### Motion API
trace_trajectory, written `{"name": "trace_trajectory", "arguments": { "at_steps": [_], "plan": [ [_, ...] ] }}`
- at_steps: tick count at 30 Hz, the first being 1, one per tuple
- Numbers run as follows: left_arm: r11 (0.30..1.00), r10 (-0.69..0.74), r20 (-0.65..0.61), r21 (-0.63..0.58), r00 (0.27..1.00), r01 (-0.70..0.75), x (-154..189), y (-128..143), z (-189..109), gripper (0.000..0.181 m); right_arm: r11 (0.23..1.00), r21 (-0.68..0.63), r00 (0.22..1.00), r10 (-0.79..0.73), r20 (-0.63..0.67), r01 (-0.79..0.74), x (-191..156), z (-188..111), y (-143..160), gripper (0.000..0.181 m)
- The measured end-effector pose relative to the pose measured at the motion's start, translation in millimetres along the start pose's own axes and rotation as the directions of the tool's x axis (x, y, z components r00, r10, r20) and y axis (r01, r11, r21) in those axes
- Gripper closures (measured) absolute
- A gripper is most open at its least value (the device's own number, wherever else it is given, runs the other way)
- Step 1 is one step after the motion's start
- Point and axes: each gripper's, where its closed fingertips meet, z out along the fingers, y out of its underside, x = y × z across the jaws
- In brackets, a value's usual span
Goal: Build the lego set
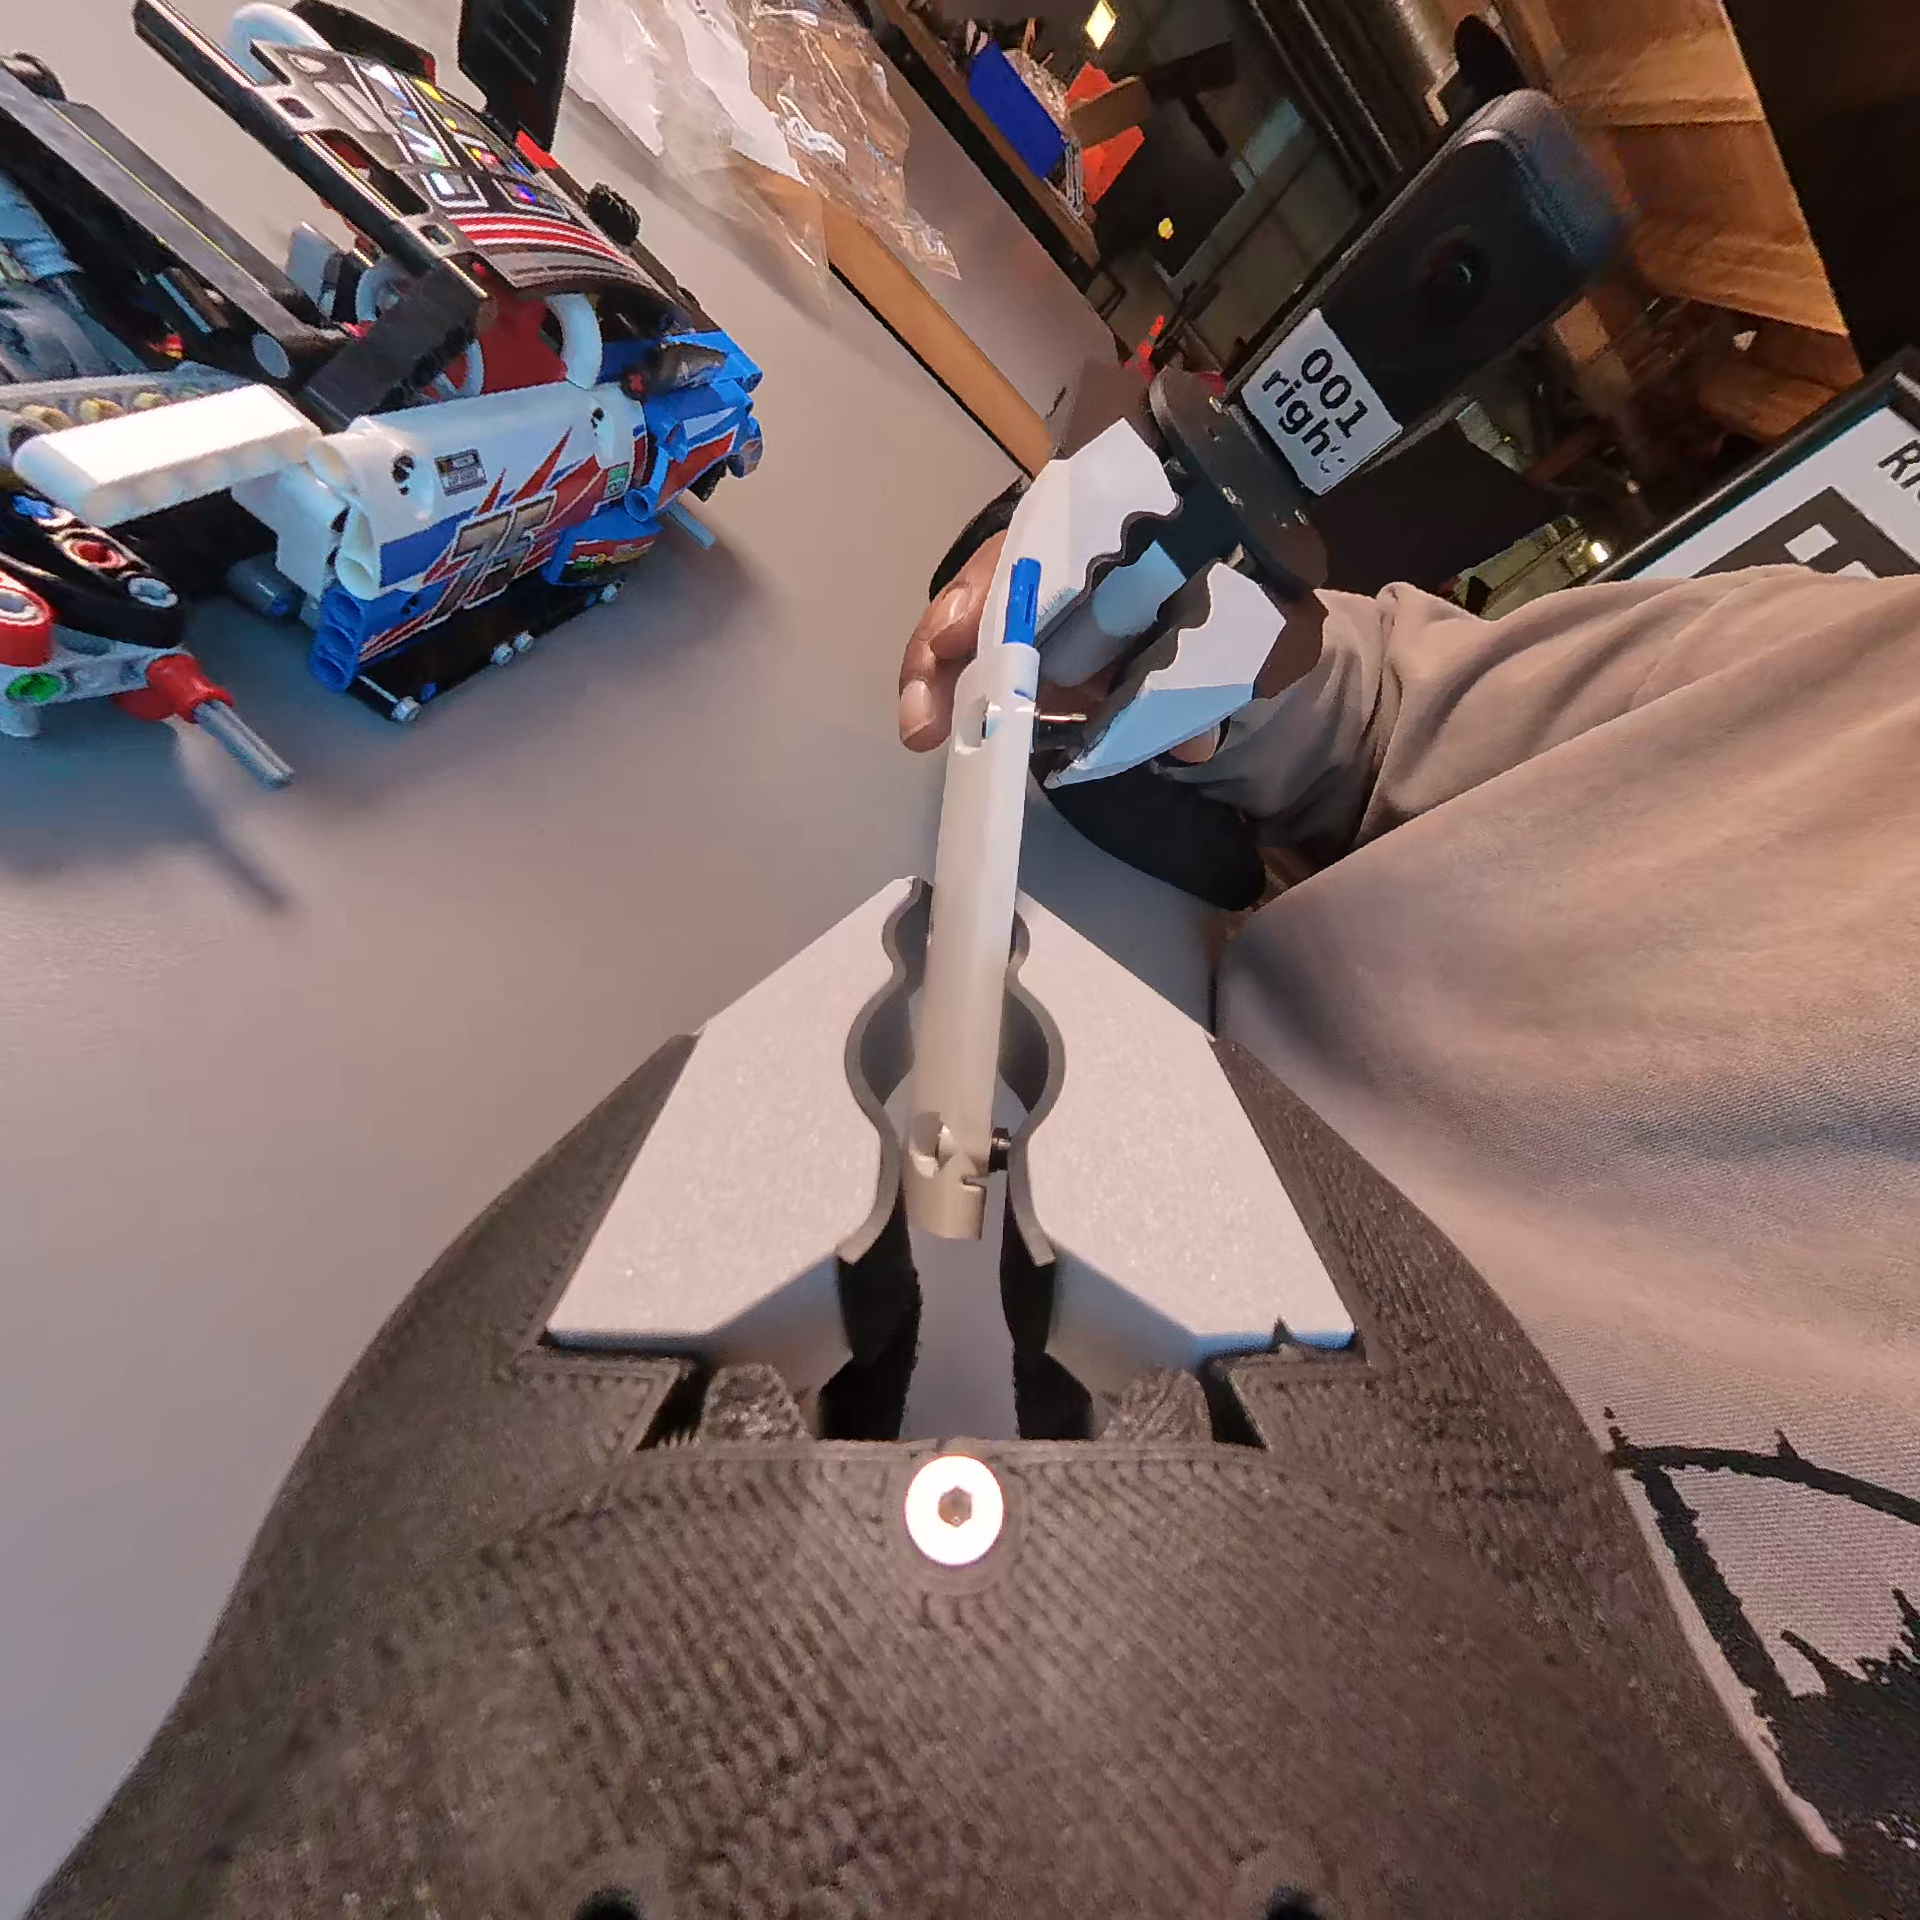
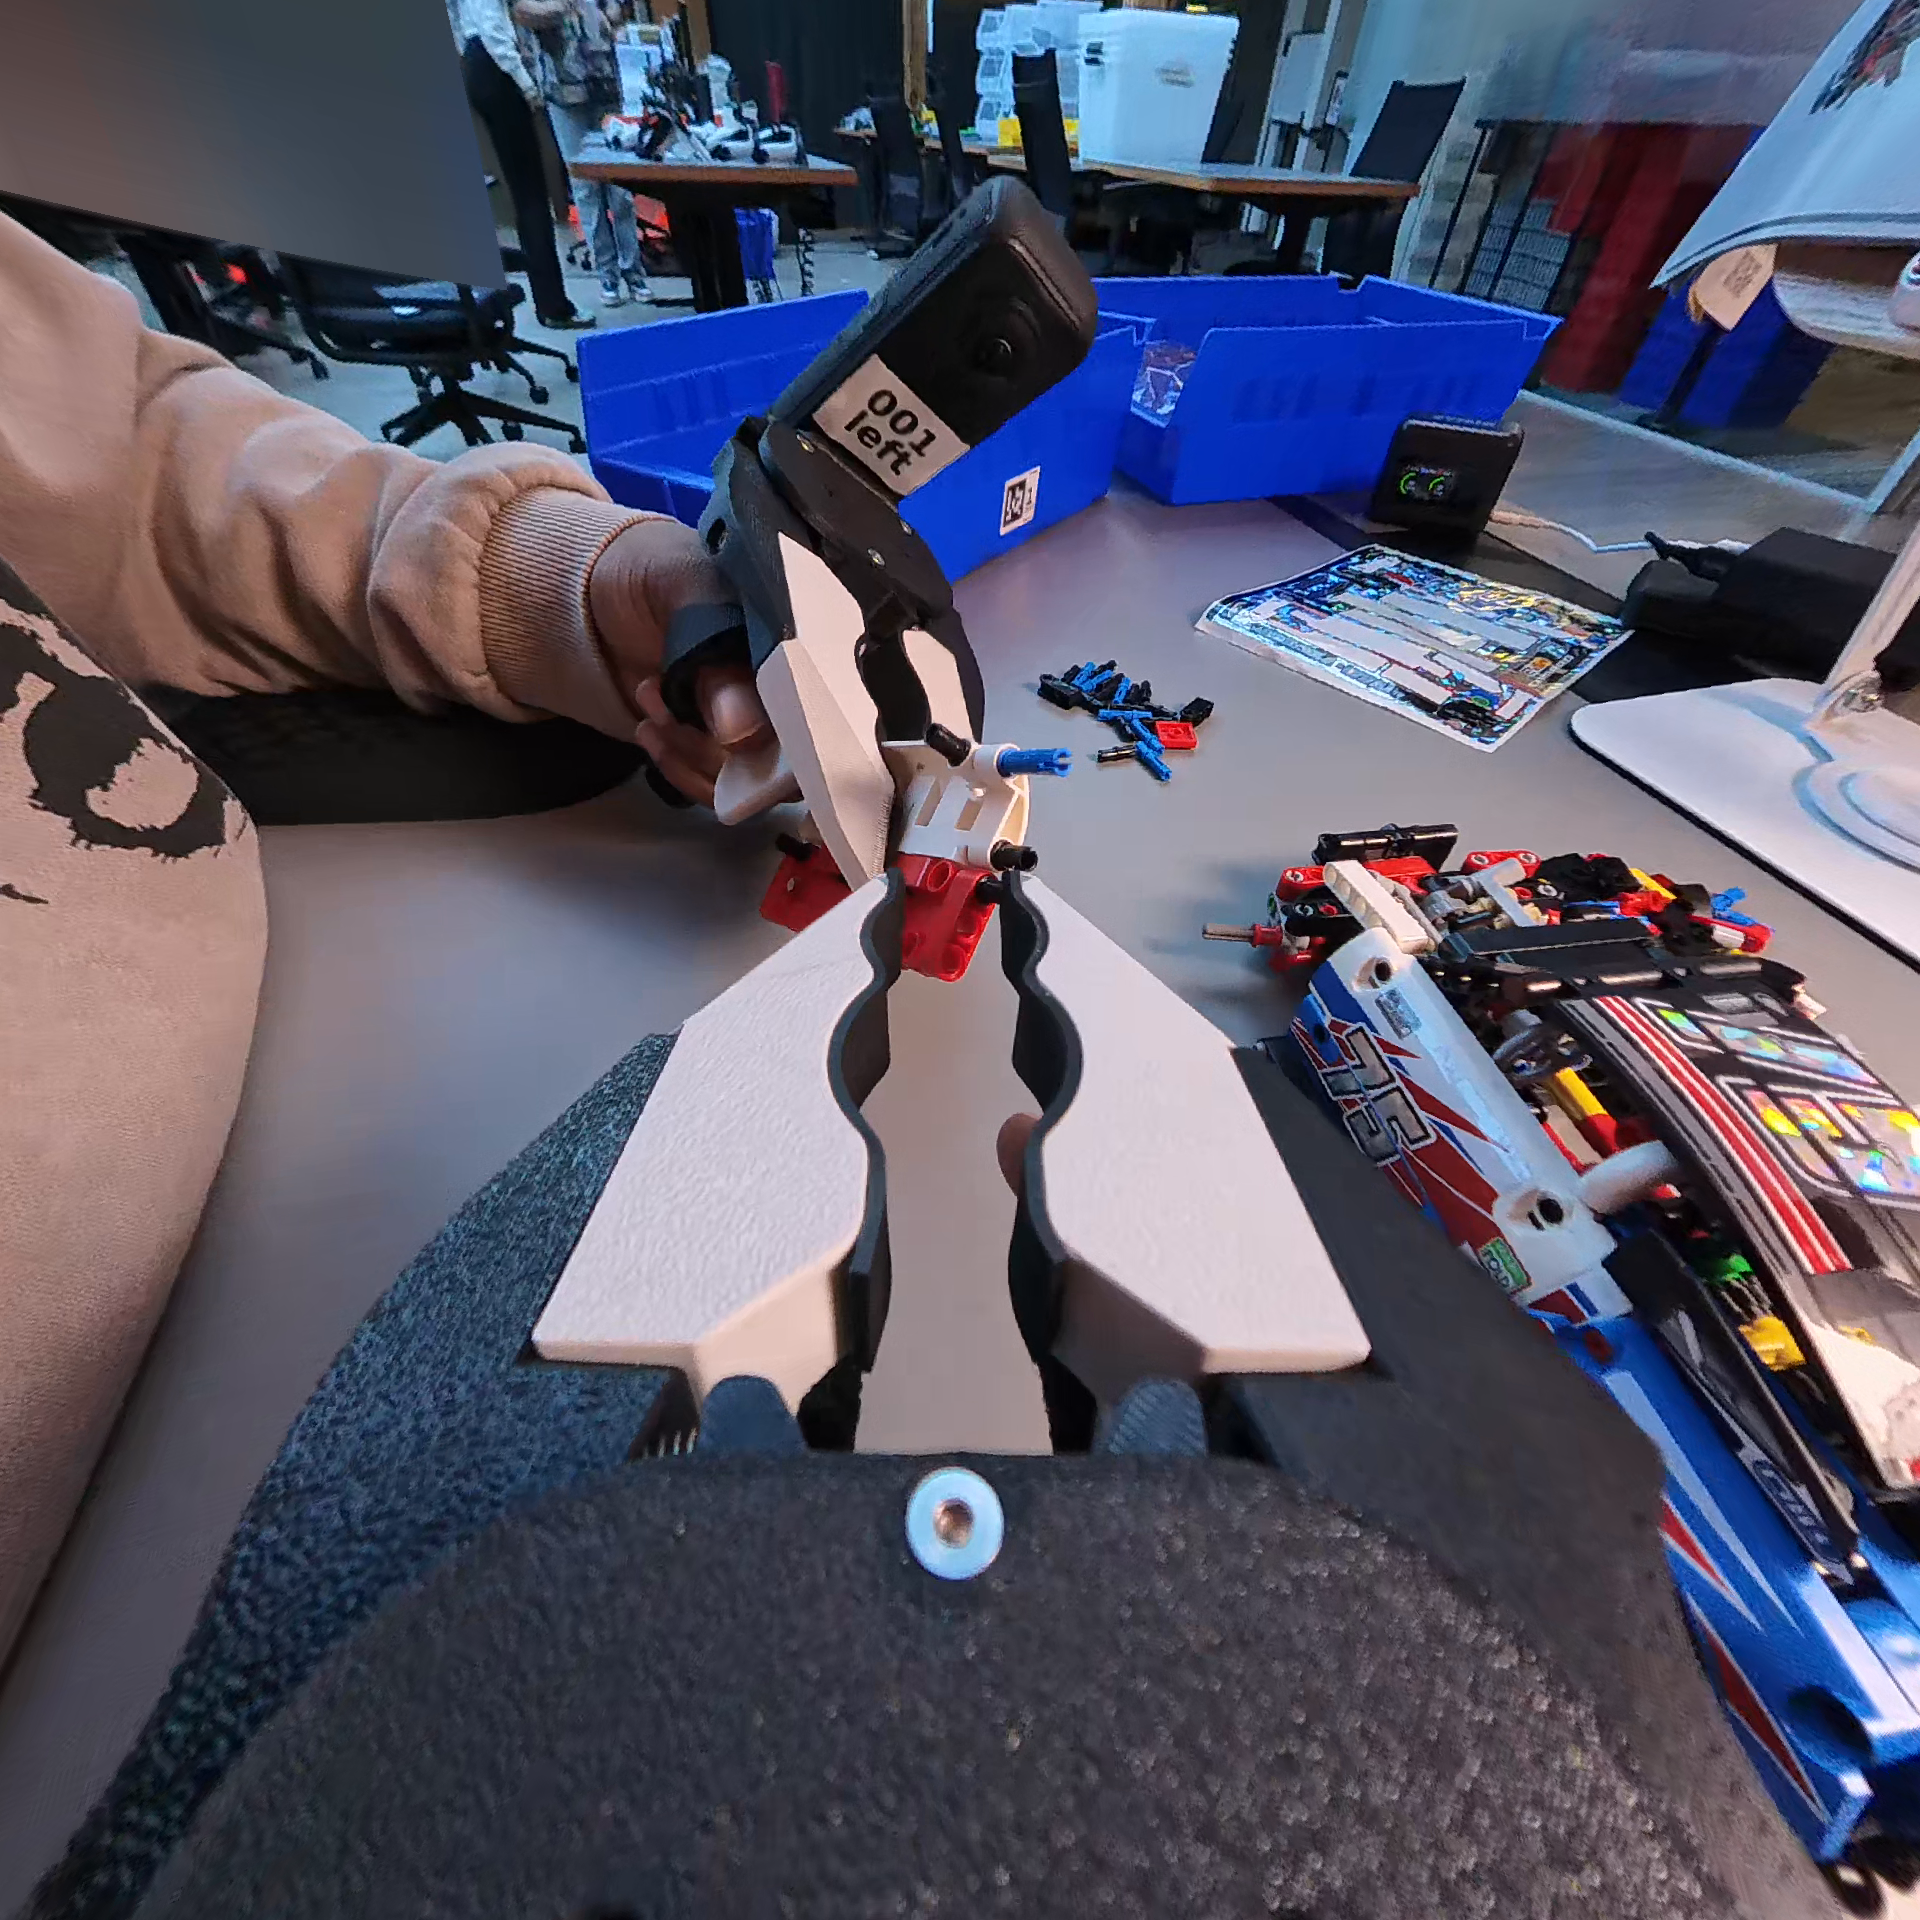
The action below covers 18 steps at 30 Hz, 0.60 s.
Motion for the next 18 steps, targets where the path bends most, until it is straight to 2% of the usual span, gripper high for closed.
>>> {"name": "trace_trajectory", "arguments": {
  "at_steps": [4,6,8,11,15,18],
  "plan": [
    [0.999,0.05,0.043,-0.013,0.998,-0.05,-3,-4,-8,0.173,0.999,0.009,0.998,0.038,0.047,-0.039,1,5,-5,0.163],
    [0.988,0.152,0.162,-0.031,0.975,-0.149,-15,-14,-22,0.173,0.996,-0.01,0.994,0.092,0.058,-0.091,6,13,-9,0.161],
    [0.981,0.183,0.253,0.01,0.95,-0.192,-25,-29,-45,0.173,0.99,-0.121,0.99,0.088,0.109,-0.075,1,25,3,0.163],
    [0.98,0.103,0.292,0.133,0.951,-0.147,-34,-45,-76,0.173,0.925,-0.379,0.992,0.025,0.126,0.025,-10,47,45,0.159],
    [0.979,0.079,0.335,0.151,0.939,-0.136,-46,-41,-90,0.173,0.851,-0.494,0.98,-0.109,0.168,0.179,-18,70,66,0.16],
    [0.983,0.085,0.353,0.123,0.932,-0.137,-51,-35,-91,0.173,0.797,-0.562,0.971,-0.129,0.2,0.221,-17,76,71,0.162]
  ]
}}
